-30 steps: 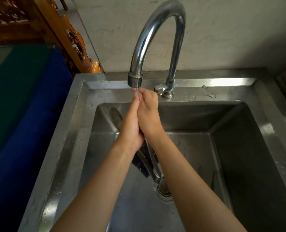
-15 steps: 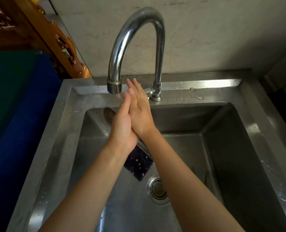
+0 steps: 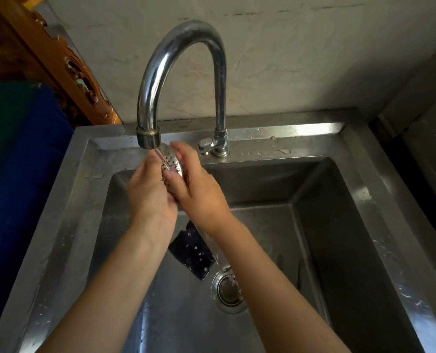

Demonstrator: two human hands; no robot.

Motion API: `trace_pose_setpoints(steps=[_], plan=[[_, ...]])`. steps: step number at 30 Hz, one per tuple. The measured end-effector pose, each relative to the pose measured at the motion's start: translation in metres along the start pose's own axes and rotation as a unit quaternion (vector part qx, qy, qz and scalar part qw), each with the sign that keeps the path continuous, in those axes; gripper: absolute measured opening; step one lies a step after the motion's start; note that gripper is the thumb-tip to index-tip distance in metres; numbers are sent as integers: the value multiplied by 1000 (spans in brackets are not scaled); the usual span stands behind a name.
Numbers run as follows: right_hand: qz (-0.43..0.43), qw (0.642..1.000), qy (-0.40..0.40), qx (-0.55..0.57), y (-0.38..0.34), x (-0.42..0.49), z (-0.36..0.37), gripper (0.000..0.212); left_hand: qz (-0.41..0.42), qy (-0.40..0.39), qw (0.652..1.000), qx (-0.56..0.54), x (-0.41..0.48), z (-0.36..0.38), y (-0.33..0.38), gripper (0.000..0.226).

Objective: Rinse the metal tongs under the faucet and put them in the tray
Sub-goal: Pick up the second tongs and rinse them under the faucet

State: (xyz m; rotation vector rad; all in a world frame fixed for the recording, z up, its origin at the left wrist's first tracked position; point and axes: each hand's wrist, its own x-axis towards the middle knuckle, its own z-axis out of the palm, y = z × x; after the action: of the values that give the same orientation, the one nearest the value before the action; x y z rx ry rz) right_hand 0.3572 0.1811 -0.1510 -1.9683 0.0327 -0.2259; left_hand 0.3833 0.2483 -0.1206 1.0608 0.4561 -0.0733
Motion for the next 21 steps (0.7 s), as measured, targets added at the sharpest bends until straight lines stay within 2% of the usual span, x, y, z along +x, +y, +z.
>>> trace_pose_setpoints(steps=[3, 4, 6, 7, 9, 11, 14, 16, 19, 21], plan=[[-24, 999, -40, 11, 8, -10, -6, 54, -16, 19, 999, -49, 10, 4, 9, 14], [-28, 998, -54, -1, 10, -15, -6, 47, -11, 22, 998, -62, 15, 8, 15, 15], [-31, 998, -57, -9, 14, -26, -3, 22, 20, 13, 998, -58, 24, 15, 28, 19], [-30, 998, -49, 8, 16, -30, -2, 13, 38, -1, 998, -45, 27, 18, 32, 21], [-36, 999, -19, 29, 18, -34, -2, 18, 72, -35, 997, -9, 28, 21, 36, 26], [-38, 998, -5, 53, 20, -38, -7, 15, 87, -36, 996, 10, 28, 23, 38, 27], [-23, 992, 13, 125, 26, -50, -10, 11, 54, -15, 998, -23, 29, 26, 44, 23], [20, 986, 43, 157, 28, -52, -7, 14, 40, -31, 998, -47, 23, 27, 38, 19], [80, 971, 113, 194, 28, -43, -6, 24, 11, -100, 994, 37, -3, 17, 2, 16], [80, 967, 143, 196, 27, -39, -7, 23, 14, -137, 986, 96, -17, 9, -16, 20]])
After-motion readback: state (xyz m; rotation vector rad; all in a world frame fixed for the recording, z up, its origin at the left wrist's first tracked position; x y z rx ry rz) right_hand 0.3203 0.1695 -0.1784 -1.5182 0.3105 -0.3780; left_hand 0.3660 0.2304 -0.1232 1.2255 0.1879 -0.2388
